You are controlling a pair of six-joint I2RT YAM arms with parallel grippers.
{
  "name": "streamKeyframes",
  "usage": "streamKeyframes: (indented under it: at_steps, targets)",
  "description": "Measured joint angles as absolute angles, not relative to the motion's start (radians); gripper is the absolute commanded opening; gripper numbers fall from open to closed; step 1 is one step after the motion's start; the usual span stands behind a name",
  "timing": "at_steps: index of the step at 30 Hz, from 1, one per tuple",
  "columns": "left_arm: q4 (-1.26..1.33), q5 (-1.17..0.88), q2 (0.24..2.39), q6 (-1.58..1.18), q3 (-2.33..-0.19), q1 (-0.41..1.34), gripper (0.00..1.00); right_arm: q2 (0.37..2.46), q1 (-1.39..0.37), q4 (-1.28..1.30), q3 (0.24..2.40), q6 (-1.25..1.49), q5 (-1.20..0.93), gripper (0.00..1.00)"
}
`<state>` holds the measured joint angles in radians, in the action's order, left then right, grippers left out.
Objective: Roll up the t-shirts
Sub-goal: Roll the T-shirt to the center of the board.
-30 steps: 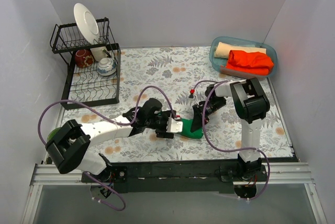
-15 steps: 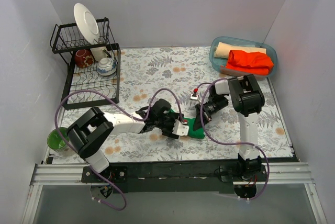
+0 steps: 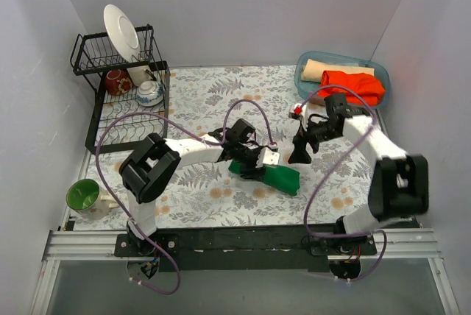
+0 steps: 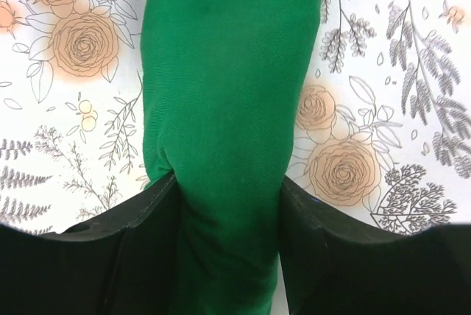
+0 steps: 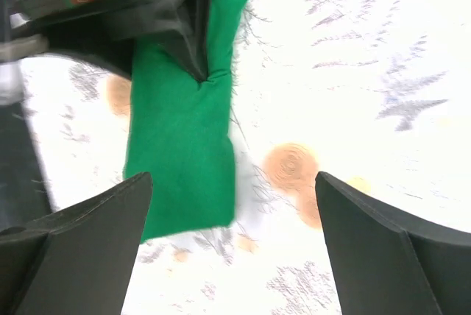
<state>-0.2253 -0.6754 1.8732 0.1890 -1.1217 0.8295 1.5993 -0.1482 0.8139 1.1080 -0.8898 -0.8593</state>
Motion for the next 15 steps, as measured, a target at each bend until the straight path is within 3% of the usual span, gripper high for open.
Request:
streamKeyframes:
  at_steps: [6,15]
  targets:
    - [-0.337,-0.776,1.975,0.090,-1.267,0.795,0.46,1.153,-0.292,0.529,0.808,-0.859,-0.640,0.99]
    - [-0.350,-0.836,2.006,-0.012,-1.297,0.772,0.46,1.074,-0.556,0.381,0.635,-0.740,-0.402,0.99]
